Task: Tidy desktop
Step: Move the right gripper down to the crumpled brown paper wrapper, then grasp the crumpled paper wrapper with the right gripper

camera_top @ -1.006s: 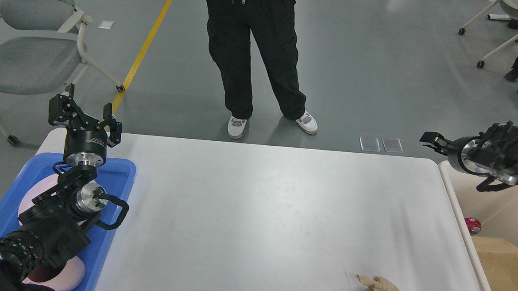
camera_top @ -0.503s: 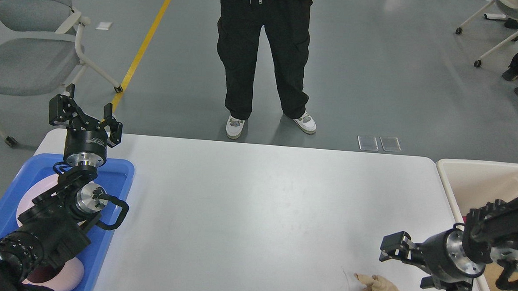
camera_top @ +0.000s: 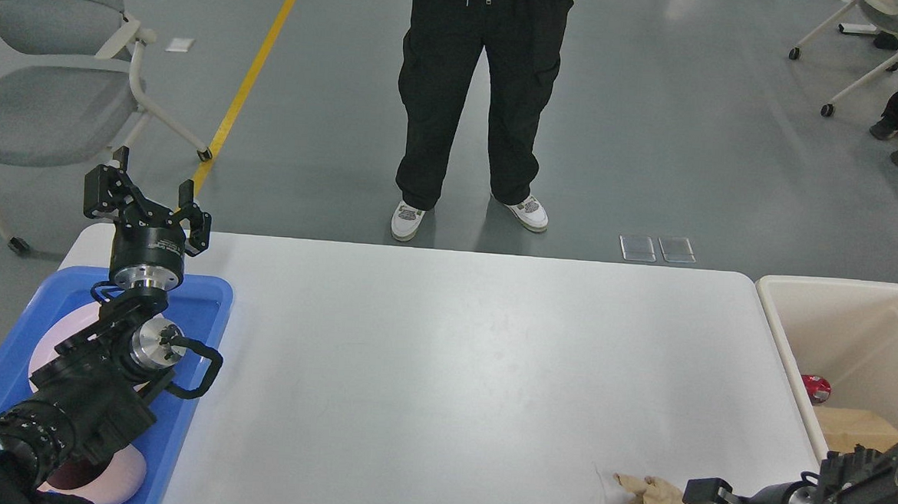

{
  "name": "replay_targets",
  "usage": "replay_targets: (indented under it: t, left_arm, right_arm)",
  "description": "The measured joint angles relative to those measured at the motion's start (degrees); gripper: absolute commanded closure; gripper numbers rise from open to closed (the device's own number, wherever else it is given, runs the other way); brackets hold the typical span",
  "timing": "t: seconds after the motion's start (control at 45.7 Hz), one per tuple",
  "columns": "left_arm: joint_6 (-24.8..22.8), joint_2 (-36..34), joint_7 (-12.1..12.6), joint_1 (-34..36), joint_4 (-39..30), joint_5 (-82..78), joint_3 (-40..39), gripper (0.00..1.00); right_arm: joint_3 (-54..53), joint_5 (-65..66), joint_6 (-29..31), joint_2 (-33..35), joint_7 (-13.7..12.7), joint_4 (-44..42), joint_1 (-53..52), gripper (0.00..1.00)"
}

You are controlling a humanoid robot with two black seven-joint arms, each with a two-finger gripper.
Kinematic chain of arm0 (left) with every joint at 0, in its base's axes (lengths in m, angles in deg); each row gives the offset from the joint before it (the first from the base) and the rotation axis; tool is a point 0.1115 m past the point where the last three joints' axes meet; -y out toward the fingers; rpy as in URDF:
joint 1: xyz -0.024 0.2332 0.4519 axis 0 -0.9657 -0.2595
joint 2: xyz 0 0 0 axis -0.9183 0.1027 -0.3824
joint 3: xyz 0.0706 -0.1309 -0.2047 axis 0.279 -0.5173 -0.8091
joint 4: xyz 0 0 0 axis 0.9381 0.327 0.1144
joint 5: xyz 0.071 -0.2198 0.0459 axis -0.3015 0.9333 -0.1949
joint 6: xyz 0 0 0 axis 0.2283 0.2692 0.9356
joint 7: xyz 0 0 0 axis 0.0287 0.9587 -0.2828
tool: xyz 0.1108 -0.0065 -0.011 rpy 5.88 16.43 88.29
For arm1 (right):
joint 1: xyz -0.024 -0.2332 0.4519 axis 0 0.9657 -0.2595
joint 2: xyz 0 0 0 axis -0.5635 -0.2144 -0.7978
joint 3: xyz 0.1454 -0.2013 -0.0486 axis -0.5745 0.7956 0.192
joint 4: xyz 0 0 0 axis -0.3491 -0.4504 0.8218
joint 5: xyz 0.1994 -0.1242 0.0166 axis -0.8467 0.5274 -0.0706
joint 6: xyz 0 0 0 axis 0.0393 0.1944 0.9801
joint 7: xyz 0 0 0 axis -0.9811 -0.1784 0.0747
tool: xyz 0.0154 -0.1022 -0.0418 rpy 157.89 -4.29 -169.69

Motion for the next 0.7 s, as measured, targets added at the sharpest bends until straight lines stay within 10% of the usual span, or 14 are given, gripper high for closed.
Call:
replay_targets:
  t: [0.7]
  left_arm:
    - [0.0,0.0,0.0,0.0,0.0,0.0,0.0,0.04]
  right_arm:
    - [-7.1,-0.7,-11.5,-5.6,3.4,-1.8,9.1,0.00]
